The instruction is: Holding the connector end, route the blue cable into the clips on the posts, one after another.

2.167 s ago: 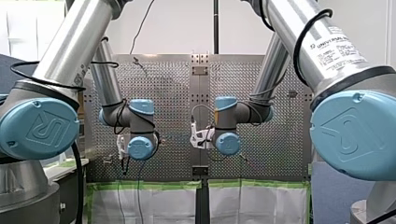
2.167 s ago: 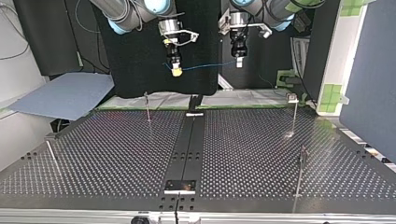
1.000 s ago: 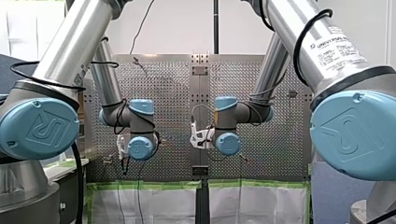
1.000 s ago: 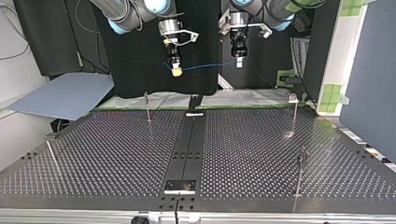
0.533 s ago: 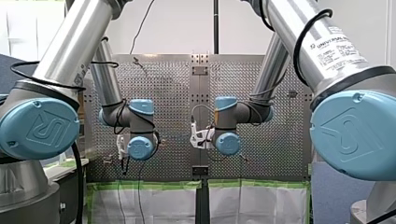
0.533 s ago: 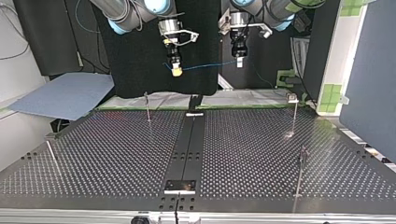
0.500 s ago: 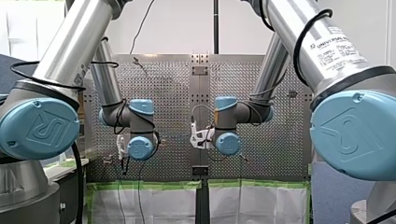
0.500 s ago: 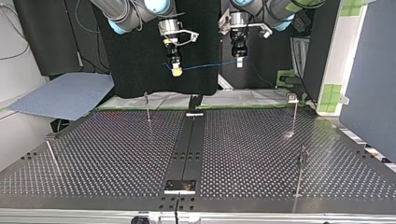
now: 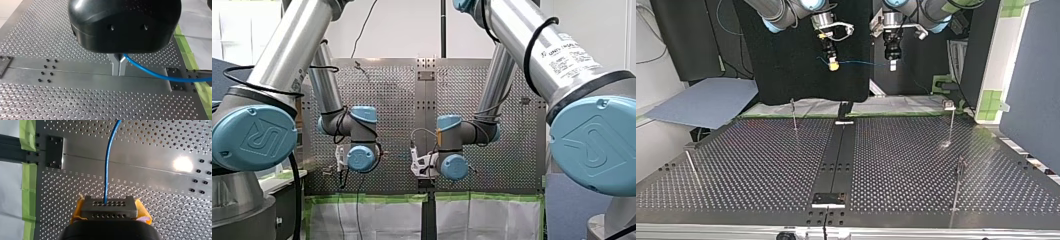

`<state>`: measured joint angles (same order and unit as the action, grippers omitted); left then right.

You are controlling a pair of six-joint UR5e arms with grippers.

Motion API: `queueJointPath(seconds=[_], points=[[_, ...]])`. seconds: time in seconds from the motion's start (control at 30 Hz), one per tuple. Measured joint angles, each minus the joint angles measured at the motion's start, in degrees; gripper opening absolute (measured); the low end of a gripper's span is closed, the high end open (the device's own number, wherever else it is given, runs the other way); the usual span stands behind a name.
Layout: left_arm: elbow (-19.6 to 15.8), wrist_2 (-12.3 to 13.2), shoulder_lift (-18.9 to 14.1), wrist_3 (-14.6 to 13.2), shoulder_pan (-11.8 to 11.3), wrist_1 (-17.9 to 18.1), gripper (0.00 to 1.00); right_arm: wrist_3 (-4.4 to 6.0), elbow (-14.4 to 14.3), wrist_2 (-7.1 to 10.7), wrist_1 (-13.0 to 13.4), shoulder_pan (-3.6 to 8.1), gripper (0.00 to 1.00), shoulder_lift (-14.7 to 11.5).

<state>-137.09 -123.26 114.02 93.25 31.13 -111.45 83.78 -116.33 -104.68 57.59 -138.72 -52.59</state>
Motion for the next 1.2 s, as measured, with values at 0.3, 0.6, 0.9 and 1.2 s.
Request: queueJointPath(seconds=[0.3,0.6,0.9,1.2], points=[[0.0,0.0,0.0,0.0,0.0,0.0,0.00,0.00,0.0,0.00,0.0,-0.01,0.00,0.1],[0.0,0.0,0.0,0.0,0.0,0.0,0.00,0.00,0.0,0.00,0.0,-0.02,0.00,0.1],[0.0,0.0,0.0,0.0,0.0,0.0,0.00,0.00,0.0,0.00,0.0,-0.02,0.00,0.1],[0.2,1.0,-1.0,-0.9,-1.0,-1.0,0.00,-0.04,0.6,-0.07,-0.7,0.42,0.00,-0.5]])
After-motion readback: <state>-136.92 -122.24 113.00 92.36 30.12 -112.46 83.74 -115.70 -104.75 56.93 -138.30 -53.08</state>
